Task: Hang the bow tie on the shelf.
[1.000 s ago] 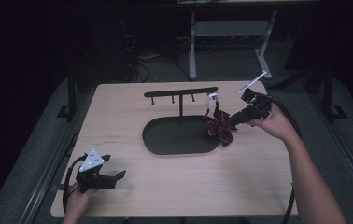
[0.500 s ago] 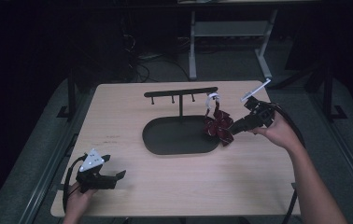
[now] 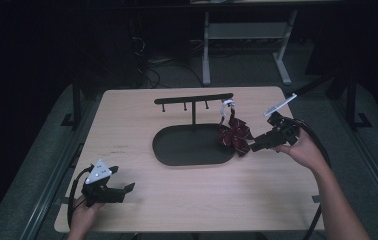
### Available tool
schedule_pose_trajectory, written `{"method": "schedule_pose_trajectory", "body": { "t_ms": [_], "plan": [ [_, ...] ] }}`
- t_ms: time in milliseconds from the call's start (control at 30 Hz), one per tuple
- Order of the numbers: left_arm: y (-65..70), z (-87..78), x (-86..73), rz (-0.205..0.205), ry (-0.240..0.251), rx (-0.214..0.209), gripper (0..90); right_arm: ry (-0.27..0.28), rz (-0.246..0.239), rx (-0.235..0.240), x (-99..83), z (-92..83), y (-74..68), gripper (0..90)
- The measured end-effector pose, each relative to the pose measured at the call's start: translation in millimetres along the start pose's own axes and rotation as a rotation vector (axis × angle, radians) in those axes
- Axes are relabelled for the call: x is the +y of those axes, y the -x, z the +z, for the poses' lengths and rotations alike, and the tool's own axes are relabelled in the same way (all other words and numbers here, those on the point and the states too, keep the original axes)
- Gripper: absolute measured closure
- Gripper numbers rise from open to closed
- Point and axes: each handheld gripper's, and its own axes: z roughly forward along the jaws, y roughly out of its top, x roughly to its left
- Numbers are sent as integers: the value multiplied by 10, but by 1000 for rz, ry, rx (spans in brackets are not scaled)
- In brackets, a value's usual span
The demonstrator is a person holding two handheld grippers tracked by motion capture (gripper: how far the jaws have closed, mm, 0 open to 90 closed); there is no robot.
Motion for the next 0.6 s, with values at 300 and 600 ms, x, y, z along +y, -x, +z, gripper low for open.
{"method": "schedule_pose_trajectory", "body": {
  "t_ms": [300, 600],
  "plan": [
    [0, 1, 0, 7, -8, 0, 131, 6, 10, 0, -160, 38, 4, 511],
    [-1, -1, -1, 6, -8, 1, 131, 13, 15, 9, -299, 91, -30, 506]
  ]
}}
